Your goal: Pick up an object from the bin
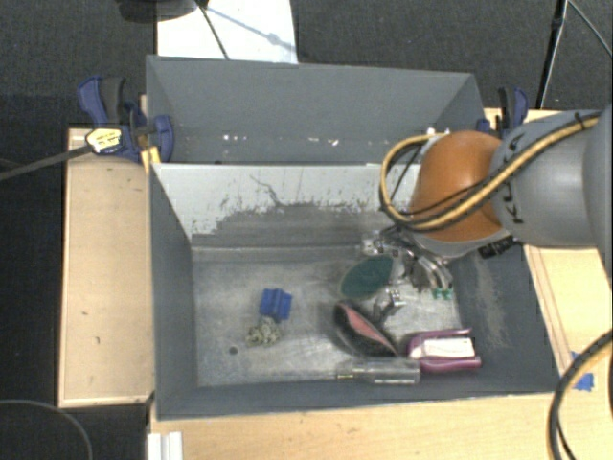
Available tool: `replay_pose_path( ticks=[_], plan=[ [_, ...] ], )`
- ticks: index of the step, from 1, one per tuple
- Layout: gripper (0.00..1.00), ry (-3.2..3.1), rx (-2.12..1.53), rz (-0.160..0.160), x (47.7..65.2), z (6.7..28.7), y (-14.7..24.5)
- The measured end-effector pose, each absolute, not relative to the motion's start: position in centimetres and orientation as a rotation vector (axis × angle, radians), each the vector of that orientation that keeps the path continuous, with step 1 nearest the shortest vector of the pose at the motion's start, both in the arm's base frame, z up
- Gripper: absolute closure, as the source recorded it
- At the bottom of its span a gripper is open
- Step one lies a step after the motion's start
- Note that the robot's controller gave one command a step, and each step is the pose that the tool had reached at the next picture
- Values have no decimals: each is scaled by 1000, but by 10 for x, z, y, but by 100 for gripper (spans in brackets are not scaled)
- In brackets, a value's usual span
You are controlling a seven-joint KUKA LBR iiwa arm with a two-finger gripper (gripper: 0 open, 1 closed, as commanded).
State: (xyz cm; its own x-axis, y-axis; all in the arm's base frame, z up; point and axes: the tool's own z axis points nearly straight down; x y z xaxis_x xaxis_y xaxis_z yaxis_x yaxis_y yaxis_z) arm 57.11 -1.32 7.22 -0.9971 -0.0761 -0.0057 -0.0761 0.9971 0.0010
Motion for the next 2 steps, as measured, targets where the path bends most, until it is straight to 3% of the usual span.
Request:
replay_pose_path(
  ticks=[1,2],
  plan=[
    [100,3138,-124,0,571,73,-12],
    [100,3127,-136,0,576,214,9]
  ],
)
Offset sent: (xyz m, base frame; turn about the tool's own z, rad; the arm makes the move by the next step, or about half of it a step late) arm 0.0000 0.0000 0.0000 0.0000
